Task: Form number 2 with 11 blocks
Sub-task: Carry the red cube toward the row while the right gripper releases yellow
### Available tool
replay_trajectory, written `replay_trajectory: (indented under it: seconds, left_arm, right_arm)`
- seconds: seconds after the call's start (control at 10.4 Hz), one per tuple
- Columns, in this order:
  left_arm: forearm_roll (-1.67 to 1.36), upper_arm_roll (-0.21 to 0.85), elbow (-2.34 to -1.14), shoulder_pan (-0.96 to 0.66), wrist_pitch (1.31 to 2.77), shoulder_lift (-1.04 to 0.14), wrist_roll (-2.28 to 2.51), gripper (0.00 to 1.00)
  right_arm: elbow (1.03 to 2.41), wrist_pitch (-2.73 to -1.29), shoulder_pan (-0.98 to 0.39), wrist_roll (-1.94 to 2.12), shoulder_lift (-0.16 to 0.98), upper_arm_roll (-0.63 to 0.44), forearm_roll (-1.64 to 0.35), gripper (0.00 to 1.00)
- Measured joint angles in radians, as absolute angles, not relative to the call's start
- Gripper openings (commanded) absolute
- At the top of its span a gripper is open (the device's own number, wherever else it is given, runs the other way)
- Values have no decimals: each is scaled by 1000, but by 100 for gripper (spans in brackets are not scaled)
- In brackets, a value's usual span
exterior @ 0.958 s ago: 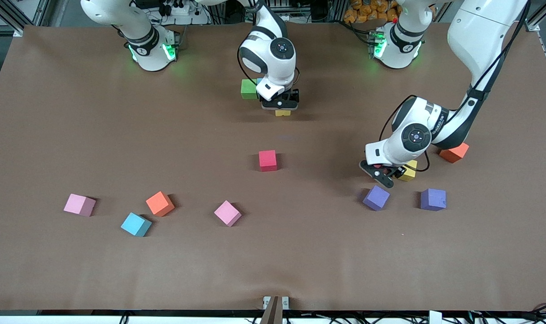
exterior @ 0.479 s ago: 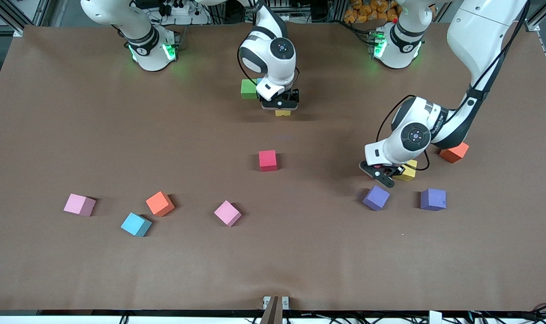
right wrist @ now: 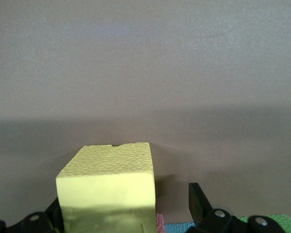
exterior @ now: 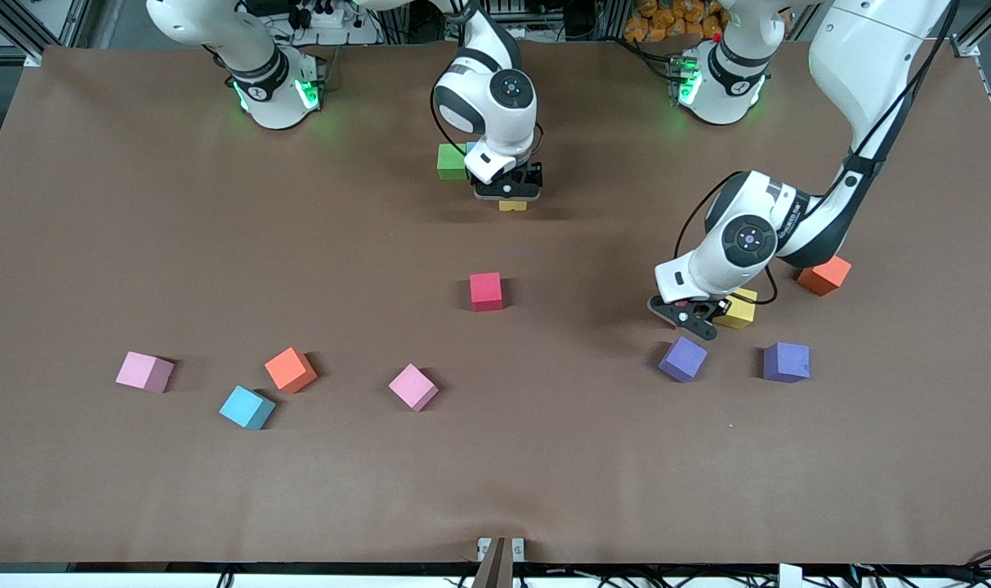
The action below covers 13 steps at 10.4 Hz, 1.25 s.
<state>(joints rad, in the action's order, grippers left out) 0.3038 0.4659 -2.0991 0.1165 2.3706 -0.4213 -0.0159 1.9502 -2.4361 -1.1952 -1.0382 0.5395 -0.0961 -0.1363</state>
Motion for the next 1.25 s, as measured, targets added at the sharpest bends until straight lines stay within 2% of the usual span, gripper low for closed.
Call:
replay_trajectory:
  seconds: [0.67,1.05,1.25]
  left_arm:
    - [304,505,-2095,116,2341,-408,117,4]
    - [304,614,-2078,106,2253,-404,421,4]
    - [304,626,-2075,103,2233,-399,450,4]
  right_arm:
    - [1963,-2434,-1189,-1036,510,-106,-105,100]
    - [1987,-2435,-1178,-1036,482,-107,-75,100]
    - [1987,-2435,-1166,-1036,454,-107,-74,100]
